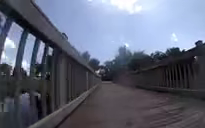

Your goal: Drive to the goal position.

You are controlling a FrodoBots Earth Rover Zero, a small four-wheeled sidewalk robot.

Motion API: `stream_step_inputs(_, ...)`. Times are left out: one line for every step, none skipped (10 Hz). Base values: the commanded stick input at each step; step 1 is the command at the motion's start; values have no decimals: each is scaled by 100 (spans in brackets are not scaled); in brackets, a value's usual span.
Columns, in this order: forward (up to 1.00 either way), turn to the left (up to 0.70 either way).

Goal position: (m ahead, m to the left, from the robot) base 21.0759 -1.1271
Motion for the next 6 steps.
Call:
stream_step_inputs(85, 0)
stream_step_inputs(85, -12)
stream_step_inputs(85, -33)
stream_step_inputs(85, -34)
stream_step_inputs(85, -30)
stream_step_inputs(85, -5)
